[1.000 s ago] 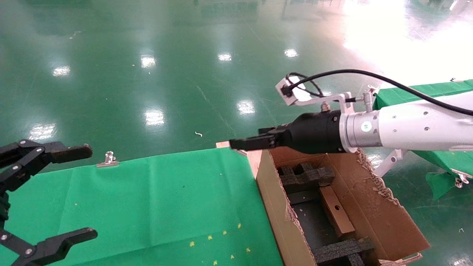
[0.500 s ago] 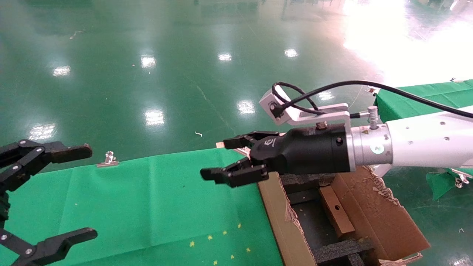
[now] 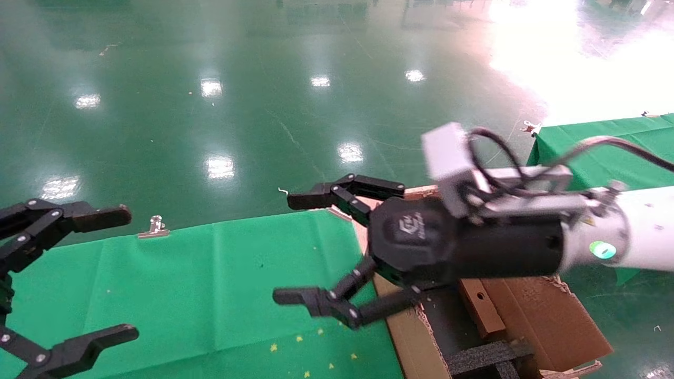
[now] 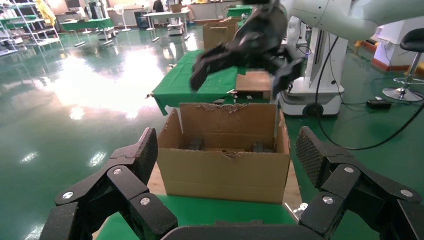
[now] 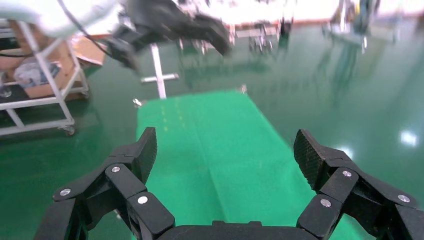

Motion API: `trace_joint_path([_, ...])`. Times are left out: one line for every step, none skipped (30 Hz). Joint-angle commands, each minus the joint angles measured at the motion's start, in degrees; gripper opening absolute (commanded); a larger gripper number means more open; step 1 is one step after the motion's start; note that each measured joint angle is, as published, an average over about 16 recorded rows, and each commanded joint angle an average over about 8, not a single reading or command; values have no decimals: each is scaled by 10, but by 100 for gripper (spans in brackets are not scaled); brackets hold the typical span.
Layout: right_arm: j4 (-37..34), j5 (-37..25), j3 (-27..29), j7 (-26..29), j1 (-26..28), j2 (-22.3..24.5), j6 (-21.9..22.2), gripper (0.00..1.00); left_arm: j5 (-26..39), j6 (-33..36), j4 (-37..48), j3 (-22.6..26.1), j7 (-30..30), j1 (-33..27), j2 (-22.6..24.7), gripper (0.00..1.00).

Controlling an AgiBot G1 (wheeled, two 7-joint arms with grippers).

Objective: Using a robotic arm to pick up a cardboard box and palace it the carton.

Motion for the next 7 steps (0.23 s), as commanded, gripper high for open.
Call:
trace_joint_path([-2, 16, 30, -37, -19, -3, -21, 100, 0, 0, 0, 0, 0, 0, 0, 100])
trace_joint_path([-2, 22, 42, -50, -27, -4, -29, 100, 0, 0, 0, 0, 0, 0, 0, 100])
trace_joint_path([-3, 28, 53, -60, -33, -5, -36, 100, 0, 0, 0, 0, 0, 0, 0, 100])
trace_joint_path([-3, 32, 62, -68, -39, -5, -42, 100, 0, 0, 0, 0, 0, 0, 0, 100])
trace_joint_path([-4, 34, 66, -71, -41, -6, -44, 100, 0, 0, 0, 0, 0, 0, 0, 100])
trace_joint_path([-4, 36, 69, -74, -43, -6, -46, 100, 0, 0, 0, 0, 0, 0, 0, 100])
trace_joint_path([-4, 38, 74, -78, -46, -6, -49, 100, 0, 0, 0, 0, 0, 0, 0, 100])
